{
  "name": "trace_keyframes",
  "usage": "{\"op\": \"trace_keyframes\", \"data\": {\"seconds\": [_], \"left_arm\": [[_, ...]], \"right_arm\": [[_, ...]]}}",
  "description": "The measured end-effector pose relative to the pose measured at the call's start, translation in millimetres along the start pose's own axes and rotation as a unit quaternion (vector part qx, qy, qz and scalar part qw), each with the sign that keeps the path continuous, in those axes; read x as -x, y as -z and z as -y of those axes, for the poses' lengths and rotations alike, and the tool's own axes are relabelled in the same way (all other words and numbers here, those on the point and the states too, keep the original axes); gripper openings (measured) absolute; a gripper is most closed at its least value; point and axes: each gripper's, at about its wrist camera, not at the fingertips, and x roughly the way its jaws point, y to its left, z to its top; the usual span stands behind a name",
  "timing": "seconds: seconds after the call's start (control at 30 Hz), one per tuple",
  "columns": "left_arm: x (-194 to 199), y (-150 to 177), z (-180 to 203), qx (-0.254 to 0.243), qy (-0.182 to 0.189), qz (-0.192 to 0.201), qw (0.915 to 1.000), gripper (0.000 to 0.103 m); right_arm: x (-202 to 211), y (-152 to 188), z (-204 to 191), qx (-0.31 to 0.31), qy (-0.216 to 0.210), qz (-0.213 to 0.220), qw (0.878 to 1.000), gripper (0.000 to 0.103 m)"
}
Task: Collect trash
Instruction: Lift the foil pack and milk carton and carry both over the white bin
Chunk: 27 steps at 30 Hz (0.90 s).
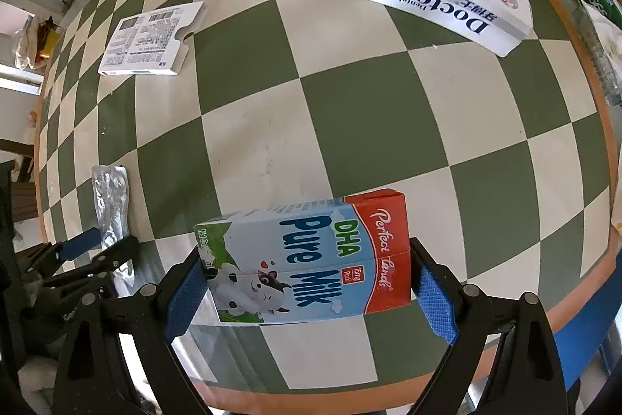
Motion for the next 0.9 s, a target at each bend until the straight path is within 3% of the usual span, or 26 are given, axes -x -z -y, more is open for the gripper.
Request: {"op": "trace_keyframes", "data": {"seconds": [0.1,0.27,0.43,0.5,0.53,0.57,0.6,0.73,0.77,0.83,0.9], "left_arm": [[10.0,6.3,5.4,0.007,0.006,0.007,0.9999,0.063],[41.6,21.6,-18.6,0.015,0.018,0.041,0.9989,0.063],[76.7,58.7,-27.4,0.023,0.019,0.079,0.9964,0.063],[89.8,86.9,-76.6,0.024,0.024,0.094,0.9950,0.063],[94.5,98.8,-80.6,0.026,0.024,0.101,0.9943,0.063],[91.6,120.3,-82.0,0.036,0.003,0.100,0.9943,0.063],[79.6,144.9,-84.7,0.039,0.005,0.101,0.9941,0.063],[55.7,209.7,-86.5,0.035,0.027,0.120,0.9918,0.063],[57.0,224.1,-91.1,0.045,0.028,0.102,0.9934,0.063],[30.5,236.7,-91.3,0.053,0.046,0.102,0.9923,0.063],[21.0,269.8,-99.1,0.063,0.066,0.095,0.9913,0.063]], "right_arm": [[2.6,3.0,2.3,-0.003,-0.001,0.002,1.000,0.095],[10.3,15.1,4.7,0.001,-0.007,0.005,1.000,0.095],[25.5,39.7,-0.9,0.013,-0.011,0.017,1.000,0.095],[33.2,58.3,-7.3,0.017,-0.014,0.025,0.999,0.095],[35.9,65.5,-9.9,0.019,-0.015,0.028,0.999,0.095],[40.7,80.6,-14.2,0.022,-0.017,0.033,0.999,0.095],[44.0,93.1,-18.2,0.023,-0.019,0.036,0.999,0.095],[52.6,158.4,-34.7,0.028,-0.032,0.042,0.998,0.095],[53.5,177.4,-38.1,0.028,-0.033,0.043,0.998,0.095],[53.7,209.4,-40.9,0.027,-0.031,0.047,0.998,0.095],[51.0,255.7,-40.7,0.013,-0.032,0.046,0.998,0.095]]}}
